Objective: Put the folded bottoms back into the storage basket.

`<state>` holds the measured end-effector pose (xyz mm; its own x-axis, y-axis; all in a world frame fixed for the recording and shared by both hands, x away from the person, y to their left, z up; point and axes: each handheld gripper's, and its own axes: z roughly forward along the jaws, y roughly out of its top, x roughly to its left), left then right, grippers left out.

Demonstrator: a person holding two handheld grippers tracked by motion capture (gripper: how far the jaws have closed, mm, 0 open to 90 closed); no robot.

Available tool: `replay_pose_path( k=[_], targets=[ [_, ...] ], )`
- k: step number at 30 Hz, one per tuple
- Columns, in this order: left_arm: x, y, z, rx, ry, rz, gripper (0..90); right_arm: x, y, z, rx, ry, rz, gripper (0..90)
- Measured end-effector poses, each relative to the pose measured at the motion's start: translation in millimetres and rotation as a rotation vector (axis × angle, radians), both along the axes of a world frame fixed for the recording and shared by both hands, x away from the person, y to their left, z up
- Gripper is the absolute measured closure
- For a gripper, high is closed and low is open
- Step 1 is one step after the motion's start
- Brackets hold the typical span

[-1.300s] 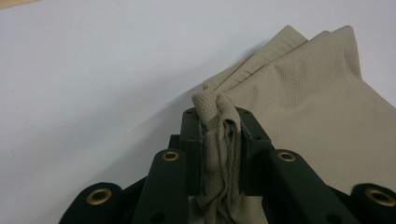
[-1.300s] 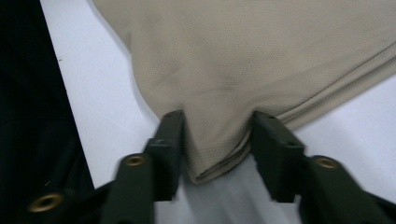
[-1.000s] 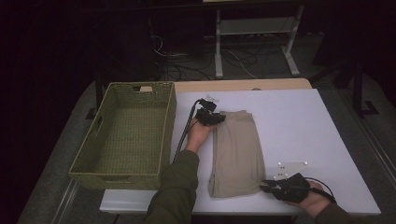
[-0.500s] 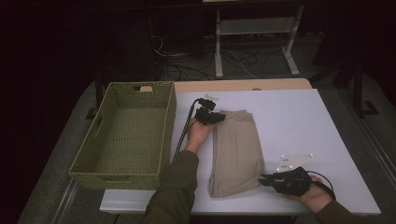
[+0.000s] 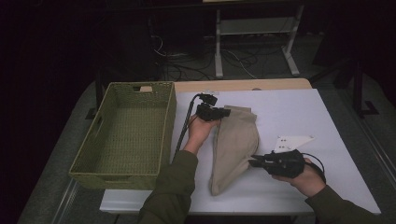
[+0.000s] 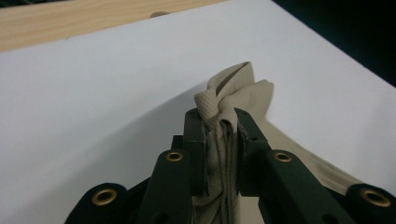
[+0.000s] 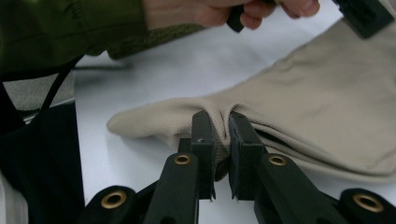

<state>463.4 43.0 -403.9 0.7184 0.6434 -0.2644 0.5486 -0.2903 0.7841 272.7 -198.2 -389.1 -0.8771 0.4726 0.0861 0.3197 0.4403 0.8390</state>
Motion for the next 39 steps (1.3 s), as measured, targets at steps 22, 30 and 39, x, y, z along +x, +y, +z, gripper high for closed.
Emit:
replay_pose_path(
  k=[22,30,39],
  targets=[
    [-21.0,14.3,106.4,-0.128,-0.041,-0.013,77.8,39.9,33.5,84.3,0.084,-0.112,0.007,81.8],
    [-35.4,43.9,148.5,-0.178,-0.093,0.005,77.8,50.5,54.8,124.3,0.099,-0.159,0.038,81.8],
    [-50.9,80.4,178.9,-0.178,-0.148,0.048,77.8,54.3,90.1,148.7,0.097,-0.192,0.097,81.8]
  ],
)
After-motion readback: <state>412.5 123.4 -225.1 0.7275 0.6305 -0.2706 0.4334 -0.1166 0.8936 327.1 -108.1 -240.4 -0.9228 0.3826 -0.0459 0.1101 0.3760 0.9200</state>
